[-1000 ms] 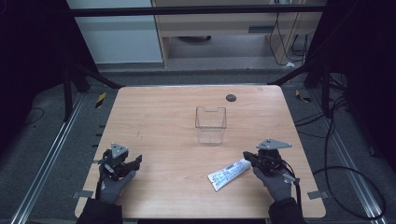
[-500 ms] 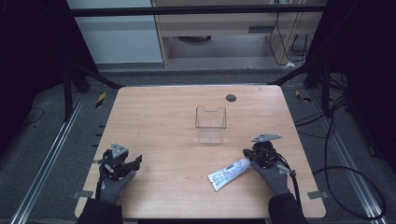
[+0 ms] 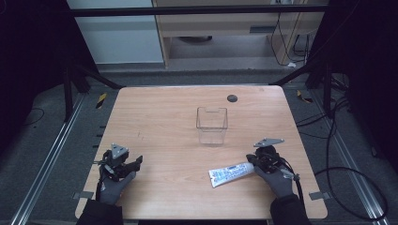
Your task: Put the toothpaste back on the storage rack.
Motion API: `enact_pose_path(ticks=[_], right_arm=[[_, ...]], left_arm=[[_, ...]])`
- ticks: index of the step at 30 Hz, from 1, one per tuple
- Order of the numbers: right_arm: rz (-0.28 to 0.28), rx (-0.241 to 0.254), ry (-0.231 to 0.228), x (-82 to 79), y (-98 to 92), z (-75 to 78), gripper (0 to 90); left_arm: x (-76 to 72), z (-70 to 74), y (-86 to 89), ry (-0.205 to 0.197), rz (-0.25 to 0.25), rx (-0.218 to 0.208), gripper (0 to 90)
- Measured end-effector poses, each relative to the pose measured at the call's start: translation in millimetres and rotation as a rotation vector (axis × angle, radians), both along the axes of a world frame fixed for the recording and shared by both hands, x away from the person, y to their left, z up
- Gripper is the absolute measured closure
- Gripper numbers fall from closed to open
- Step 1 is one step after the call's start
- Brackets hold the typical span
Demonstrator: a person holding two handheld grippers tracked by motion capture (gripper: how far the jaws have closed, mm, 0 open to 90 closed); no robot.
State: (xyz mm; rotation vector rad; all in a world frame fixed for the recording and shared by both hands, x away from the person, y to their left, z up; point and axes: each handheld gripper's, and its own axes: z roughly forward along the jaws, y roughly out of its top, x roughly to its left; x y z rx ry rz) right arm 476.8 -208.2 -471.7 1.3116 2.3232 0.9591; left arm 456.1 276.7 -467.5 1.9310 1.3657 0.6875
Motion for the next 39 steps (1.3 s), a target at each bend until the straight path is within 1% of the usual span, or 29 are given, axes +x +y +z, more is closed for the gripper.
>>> enact_pose_path(ticks=[2, 9, 10, 11, 19, 25, 36, 37, 39], right_arm=[[0.000, 0.006, 0.007, -3.8, -2.1, 0.2, 90.0], [-0.005, -0.006, 0.026, -15.5, -8.0, -2.0, 90.0], [-0.004, 0.001, 0.031, -16.9, -8.4, -2.2, 90.0], [-0.002, -0.006, 0.028, -18.3, -9.0, -2.8, 90.0], [0.015, -0.015, 0.030, -31.4, -9.3, -1.9, 90.0], [0.030, 0.005, 0.039, -41.8, -11.1, -2.0, 89.9], [0.062, 0.016, 0.051, -55.9, -3.0, -1.8, 89.9], [0.071, 0.011, 0.045, -56.7, -2.7, -1.9, 89.8], [0.077, 0.020, 0.049, -59.5, -0.6, -2.2, 89.9]], left_arm=[[-0.1, 0.1, 0.1, 0.000, 0.000, 0.000, 39.6], [-0.7, 0.6, 0.0, -0.003, 0.000, -0.002, 39.5], [-0.7, 0.6, 0.1, -0.003, 0.001, -0.002, 39.6], [-0.7, 0.7, 0.2, -0.002, 0.001, -0.003, 39.5], [-1.0, 1.0, 0.8, -0.004, 0.003, -0.004, 39.5], [-0.9, 0.9, 0.5, -0.003, 0.003, -0.003, 39.5], [-0.5, 0.9, 0.5, -0.003, 0.004, -0.005, 39.5], [-0.5, 0.8, 0.4, -0.002, 0.005, -0.004, 39.5], [-0.4, 0.7, 0.7, -0.002, 0.006, -0.005, 39.5]])
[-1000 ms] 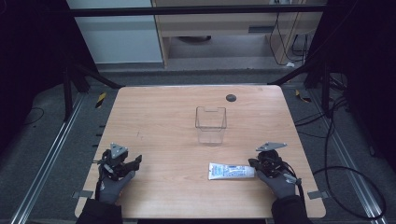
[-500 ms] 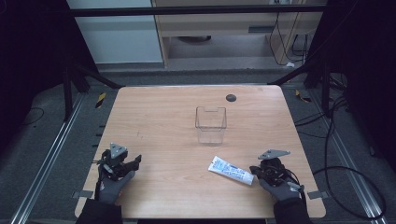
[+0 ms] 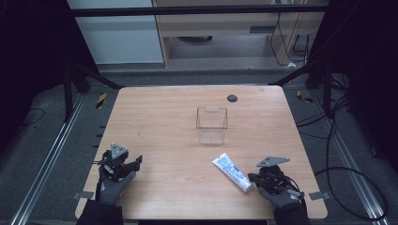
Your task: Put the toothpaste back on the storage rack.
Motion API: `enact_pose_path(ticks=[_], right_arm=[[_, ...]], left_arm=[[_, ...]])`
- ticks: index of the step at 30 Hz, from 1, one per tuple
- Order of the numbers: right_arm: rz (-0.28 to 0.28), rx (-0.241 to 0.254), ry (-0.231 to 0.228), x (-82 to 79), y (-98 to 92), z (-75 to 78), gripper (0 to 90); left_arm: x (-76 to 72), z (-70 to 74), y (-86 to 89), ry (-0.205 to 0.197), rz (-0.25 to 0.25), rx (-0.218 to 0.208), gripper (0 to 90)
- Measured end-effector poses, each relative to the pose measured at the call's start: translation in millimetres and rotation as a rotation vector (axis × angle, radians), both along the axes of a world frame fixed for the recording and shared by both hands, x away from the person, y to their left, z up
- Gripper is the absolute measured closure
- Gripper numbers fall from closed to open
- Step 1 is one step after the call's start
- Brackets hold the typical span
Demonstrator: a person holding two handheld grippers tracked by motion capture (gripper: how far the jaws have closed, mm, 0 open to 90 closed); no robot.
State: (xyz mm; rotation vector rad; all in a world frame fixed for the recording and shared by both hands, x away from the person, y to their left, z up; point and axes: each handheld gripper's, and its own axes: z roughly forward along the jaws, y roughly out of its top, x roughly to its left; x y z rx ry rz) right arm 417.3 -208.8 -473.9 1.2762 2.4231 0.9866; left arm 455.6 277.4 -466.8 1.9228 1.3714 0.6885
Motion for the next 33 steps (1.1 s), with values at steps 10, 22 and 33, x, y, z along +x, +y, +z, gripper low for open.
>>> enact_pose_path(ticks=[10, 22, 33], right_arm=[[0.013, 0.001, -0.005, -4.1, 3.6, 2.4, 88.5], [-0.070, 0.023, -0.078, 3.1, -7.9, 25.8, 68.6], [-0.081, 0.021, -0.105, 12.9, 1.3, 45.5, 51.0]], left_arm=[[0.5, 0.0, -0.1, 0.000, 0.000, 0.002, 39.3], [0.9, -0.5, 0.5, 0.000, -0.004, 0.002, 39.0], [1.9, -2.0, -0.3, 0.008, -0.009, 0.010, 38.9]])
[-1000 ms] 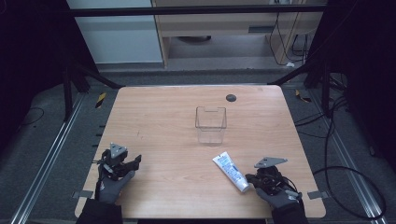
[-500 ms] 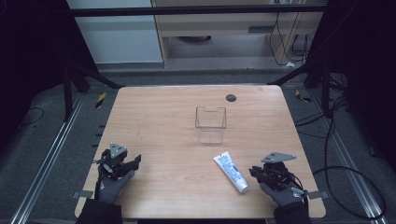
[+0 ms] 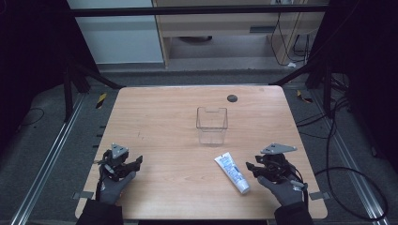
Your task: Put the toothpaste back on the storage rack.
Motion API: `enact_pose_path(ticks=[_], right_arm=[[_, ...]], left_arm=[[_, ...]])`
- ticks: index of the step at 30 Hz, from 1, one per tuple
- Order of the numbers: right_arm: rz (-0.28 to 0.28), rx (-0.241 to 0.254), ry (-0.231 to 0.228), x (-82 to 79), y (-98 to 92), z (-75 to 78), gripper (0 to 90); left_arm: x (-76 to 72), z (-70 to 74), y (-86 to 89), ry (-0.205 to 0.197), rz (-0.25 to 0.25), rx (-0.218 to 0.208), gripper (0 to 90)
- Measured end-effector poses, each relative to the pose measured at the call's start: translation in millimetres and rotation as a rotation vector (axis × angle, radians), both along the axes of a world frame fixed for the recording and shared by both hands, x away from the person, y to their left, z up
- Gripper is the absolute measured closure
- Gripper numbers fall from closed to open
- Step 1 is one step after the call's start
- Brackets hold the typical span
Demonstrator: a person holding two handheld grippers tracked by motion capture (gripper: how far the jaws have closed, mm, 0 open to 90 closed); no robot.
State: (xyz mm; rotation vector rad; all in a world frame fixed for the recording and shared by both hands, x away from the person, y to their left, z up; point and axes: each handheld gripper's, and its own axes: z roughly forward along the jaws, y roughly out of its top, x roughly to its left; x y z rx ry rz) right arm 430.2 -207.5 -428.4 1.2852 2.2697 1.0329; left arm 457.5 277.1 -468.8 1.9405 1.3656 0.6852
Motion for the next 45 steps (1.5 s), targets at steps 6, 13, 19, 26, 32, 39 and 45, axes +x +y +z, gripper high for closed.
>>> enact_pose_path(ticks=[6, 13, 19, 26, 32, 39, 45], right_arm=[[0.001, 0.003, 0.003, 3.8, 6.1, 6.6, 49.0], [0.012, -0.019, 0.009, 10.6, 21.9, 16.6, 46.8], [0.041, -0.043, 0.031, 15.1, 38.3, 15.0, 45.6], [0.058, -0.066, 0.059, 21.3, 51.3, 12.6, 42.5], [0.070, -0.098, 0.097, 26.0, 59.9, 6.4, 41.7], [0.073, -0.122, 0.129, 30.1, 67.6, -0.6, 40.2], [0.078, -0.140, 0.155, 33.9, 71.3, -8.6, 40.2]], left_arm=[[0.5, -0.5, -0.3, 0.004, 0.000, 0.001, 38.9], [1.0, -1.2, -0.6, 0.006, -0.001, 0.004, 38.9], [0.8, -0.9, -0.6, 0.005, -0.002, 0.004, 38.9], [0.9, -0.9, -1.1, 0.006, -0.005, 0.004, 38.8], [1.1, -1.0, -1.0, 0.008, -0.005, 0.003, 38.8], [1.1, -1.1, -1.3, 0.009, -0.008, 0.003, 38.8], [1.1, -1.1, -1.4, 0.009, -0.008, 0.002, 38.7]])
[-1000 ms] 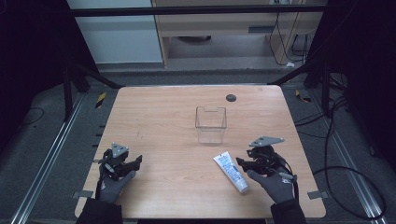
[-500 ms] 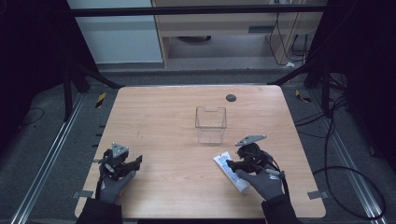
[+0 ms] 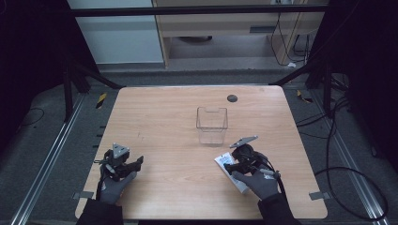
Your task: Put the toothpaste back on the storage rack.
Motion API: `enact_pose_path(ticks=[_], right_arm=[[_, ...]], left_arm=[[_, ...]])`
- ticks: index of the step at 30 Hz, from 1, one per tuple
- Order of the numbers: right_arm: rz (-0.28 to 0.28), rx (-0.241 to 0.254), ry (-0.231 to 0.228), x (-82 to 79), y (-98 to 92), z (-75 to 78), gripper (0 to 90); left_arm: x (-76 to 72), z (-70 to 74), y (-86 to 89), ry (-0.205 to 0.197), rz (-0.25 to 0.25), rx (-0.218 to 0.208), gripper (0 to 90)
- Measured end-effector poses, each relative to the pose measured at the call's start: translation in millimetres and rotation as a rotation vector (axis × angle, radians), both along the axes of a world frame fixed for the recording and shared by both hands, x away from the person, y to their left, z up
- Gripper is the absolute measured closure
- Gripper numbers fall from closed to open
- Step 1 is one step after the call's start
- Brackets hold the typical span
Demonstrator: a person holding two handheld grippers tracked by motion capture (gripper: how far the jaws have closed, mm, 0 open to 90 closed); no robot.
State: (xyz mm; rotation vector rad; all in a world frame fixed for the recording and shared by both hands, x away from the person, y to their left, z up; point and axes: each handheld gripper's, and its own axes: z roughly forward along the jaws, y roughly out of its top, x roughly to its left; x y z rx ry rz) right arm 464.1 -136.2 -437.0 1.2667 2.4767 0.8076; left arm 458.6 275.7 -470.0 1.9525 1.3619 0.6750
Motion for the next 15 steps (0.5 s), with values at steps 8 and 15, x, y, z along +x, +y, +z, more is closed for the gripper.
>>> enact_pose_path(ticks=[8, 15], right_arm=[[-0.004, -0.020, 0.038, 2.7, 2.1, -10.2, 40.0], [-0.002, -0.028, 0.056, 3.8, 3.5, -17.3, 40.0]], left_arm=[[0.1, 0.2, 0.2, 0.000, -0.001, -0.001, 38.7], [0.0, 0.2, 0.0, 0.001, -0.003, 0.000, 38.7]])
